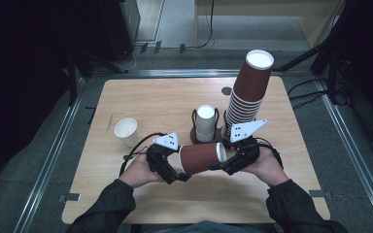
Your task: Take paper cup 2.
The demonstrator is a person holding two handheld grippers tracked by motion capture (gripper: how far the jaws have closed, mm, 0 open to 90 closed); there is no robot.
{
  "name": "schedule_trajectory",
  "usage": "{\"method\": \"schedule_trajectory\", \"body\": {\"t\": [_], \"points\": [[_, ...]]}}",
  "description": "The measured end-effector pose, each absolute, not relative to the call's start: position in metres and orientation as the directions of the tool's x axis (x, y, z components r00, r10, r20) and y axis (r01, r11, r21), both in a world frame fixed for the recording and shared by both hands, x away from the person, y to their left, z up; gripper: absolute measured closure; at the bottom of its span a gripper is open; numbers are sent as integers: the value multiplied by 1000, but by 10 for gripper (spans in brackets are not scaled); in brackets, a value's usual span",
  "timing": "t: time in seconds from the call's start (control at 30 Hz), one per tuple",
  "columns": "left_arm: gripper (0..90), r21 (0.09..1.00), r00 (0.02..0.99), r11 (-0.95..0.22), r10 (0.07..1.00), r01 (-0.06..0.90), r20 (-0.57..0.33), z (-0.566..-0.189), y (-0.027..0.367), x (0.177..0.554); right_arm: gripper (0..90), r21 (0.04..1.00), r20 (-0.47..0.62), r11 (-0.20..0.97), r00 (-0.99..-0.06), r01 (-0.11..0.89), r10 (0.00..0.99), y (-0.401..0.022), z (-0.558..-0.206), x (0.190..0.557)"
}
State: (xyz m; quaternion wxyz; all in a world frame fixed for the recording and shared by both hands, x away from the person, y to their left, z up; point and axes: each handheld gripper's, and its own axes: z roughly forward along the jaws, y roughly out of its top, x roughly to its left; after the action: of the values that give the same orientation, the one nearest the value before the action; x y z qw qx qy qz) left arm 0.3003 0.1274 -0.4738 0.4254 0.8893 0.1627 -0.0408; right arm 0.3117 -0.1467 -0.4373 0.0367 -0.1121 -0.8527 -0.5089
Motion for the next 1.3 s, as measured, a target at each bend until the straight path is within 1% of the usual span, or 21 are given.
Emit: {"method": "schedule_trajectory", "body": {"t": [0.07, 0.3, 0.33, 0.37, 0.4, 0.53, 0.7, 0.73, 0.8, 0.9, 1.13, 1.3], "points": [[0, 754, 944, -574, 258, 321, -205, -474, 126, 300, 219, 869, 194, 433, -970, 240, 150, -147, -436, 312], [0, 806, 943, -495, 237, 325, -234, -468, 124, 299, 219, 887, 243, 371, -961, 276, 135, -142, -437, 312], [7, 816, 943, -479, 235, 324, -236, -467, 125, 299, 219, 888, 254, 364, -959, 283, 126, -140, -438, 312], [35, 827, 944, -462, 235, 319, -233, -465, 127, 298, 218, 888, 263, 358, -958, 288, 119, -139, -438, 313], [44, 831, 944, -457, 239, 315, -227, -464, 127, 297, 219, 888, 266, 358, -957, 289, 113, -137, -439, 312], [80, 850, 958, -461, 240, 254, -156, -459, 132, 293, 222, 891, 269, 352, -958, 286, 98, -137, -439, 313], [108, 826, 957, -491, 220, 276, -189, -458, 133, 296, 227, 879, 281, 375, -956, 294, 90, -137, -439, 313], [108, 818, 956, -499, 209, 285, -205, -457, 133, 297, 207, 879, 270, 382, -958, 286, 95, -137, -439, 313], [108, 814, 955, -504, 217, 289, -204, -456, 135, 298, 146, 875, 252, 402, -962, 271, 101, -137, -438, 312], [108, 796, 945, -514, 231, 320, -231, -457, 139, 301, 139, 866, 241, 427, -965, 260, 99, -141, -436, 311], [107, 761, 943, -567, 273, 316, -188, -453, 145, 300, 140, 837, 182, 496, -972, 231, 146, -147, -440, 310], [107, 706, 938, -626, 298, 332, -177, -455, 143, 301, 141, 816, 152, 536, -975, 216, 160, -146, -443, 309]]}}
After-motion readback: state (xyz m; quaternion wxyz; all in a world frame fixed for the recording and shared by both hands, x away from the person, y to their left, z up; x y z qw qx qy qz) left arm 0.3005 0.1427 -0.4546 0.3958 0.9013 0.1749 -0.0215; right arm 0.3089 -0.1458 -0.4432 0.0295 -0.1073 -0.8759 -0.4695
